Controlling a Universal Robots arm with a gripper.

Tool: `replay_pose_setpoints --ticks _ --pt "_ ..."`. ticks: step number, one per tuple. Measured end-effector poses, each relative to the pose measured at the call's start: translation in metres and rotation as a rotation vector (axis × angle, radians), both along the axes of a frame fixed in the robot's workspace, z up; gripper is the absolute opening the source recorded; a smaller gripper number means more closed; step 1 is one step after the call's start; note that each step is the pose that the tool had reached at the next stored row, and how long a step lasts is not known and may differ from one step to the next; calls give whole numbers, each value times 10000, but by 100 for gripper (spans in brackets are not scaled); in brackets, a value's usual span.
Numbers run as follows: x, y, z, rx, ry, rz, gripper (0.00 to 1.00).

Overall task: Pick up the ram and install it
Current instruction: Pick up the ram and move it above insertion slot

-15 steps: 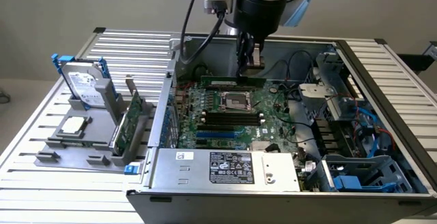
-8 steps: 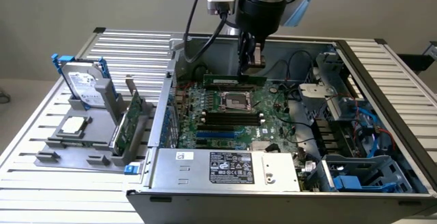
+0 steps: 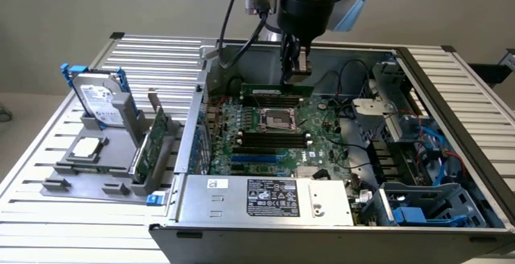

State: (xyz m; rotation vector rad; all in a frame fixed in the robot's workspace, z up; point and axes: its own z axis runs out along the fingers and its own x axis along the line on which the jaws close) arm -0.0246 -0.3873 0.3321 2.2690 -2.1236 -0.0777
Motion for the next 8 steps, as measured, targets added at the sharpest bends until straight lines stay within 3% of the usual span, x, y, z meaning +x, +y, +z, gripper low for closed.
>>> replay_pose_setpoints --ticks 4,8 --pt "0 62 -25 1 -114 -50 13" --pt "-1 70 -33 -4 -125 -70 13"
